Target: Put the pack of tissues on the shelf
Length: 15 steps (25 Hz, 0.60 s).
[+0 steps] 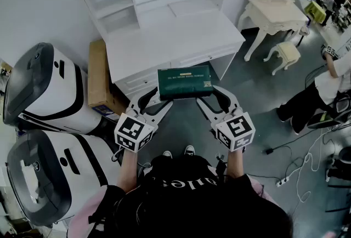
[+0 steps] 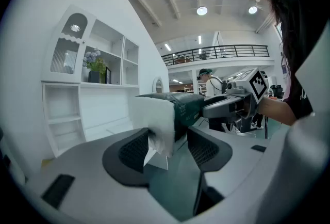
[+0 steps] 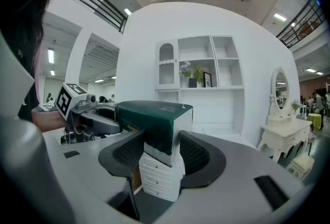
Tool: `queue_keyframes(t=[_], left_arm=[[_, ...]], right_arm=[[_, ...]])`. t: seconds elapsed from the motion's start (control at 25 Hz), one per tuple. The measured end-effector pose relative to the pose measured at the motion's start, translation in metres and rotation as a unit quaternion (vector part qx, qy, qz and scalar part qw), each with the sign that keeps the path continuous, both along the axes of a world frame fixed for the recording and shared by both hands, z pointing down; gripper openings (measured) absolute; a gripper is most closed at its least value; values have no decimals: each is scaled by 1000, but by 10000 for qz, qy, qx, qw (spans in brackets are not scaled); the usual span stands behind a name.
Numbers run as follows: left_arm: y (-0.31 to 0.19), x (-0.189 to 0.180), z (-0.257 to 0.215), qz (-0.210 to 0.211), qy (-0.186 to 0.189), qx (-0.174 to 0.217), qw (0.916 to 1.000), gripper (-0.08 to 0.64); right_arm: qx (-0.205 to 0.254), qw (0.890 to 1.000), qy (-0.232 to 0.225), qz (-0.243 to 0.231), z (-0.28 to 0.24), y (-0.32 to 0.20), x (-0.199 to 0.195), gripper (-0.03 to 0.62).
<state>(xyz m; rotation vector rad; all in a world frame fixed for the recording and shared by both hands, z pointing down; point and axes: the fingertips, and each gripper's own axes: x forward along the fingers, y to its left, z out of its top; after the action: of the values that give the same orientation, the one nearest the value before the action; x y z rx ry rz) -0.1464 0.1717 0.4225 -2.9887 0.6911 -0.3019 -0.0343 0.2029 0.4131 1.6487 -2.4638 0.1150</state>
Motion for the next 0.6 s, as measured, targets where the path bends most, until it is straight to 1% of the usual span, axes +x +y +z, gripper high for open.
queue_keyframes(t=[0.48, 0.6], left_arm=[[0, 12, 9, -54, 38, 1, 10000, 247], [0, 37, 6, -61, 61, -2, 10000, 247]], right_arm=[[24, 10000, 8, -54, 9, -1, 12, 240], [19, 10000, 15, -65, 5, -2, 38, 239]])
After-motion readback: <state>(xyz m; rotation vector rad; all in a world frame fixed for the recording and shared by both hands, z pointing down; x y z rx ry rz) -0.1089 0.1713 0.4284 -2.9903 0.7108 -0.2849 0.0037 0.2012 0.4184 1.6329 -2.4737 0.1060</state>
